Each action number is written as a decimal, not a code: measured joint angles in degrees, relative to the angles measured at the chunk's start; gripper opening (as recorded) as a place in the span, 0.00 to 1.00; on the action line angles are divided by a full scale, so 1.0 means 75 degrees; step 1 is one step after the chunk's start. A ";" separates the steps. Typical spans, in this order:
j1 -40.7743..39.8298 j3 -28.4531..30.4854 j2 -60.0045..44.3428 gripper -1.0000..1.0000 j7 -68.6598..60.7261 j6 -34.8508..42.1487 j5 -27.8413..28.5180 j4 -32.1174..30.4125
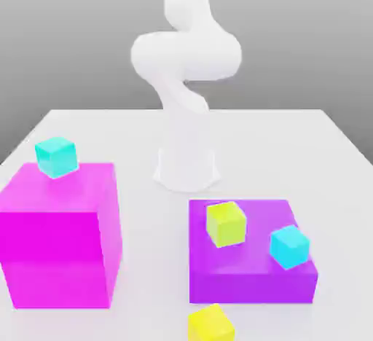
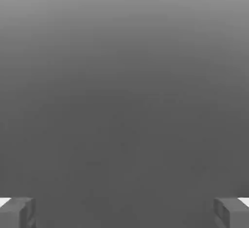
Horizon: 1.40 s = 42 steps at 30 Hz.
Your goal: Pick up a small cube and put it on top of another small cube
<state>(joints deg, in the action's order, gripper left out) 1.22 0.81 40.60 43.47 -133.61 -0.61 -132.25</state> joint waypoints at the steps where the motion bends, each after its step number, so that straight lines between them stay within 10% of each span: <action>1: 0.0076 0.0051 -0.0301 0.50 -0.0133 -0.0105 -0.0031 -0.0027; 31: 0.0822 0.0249 -0.8600 0.50 -0.3052 -0.3500 -0.0333 -0.0491; 32: 0.0802 0.0223 -0.8823 0.00 -0.3073 -0.3677 -0.0359 -0.0449; 42: 0.0847 0.0284 -0.8188 0.00 -0.3008 -0.3158 -0.0268 -0.0575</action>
<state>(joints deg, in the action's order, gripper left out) 7.57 2.95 -20.81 20.91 -157.29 -2.62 -136.56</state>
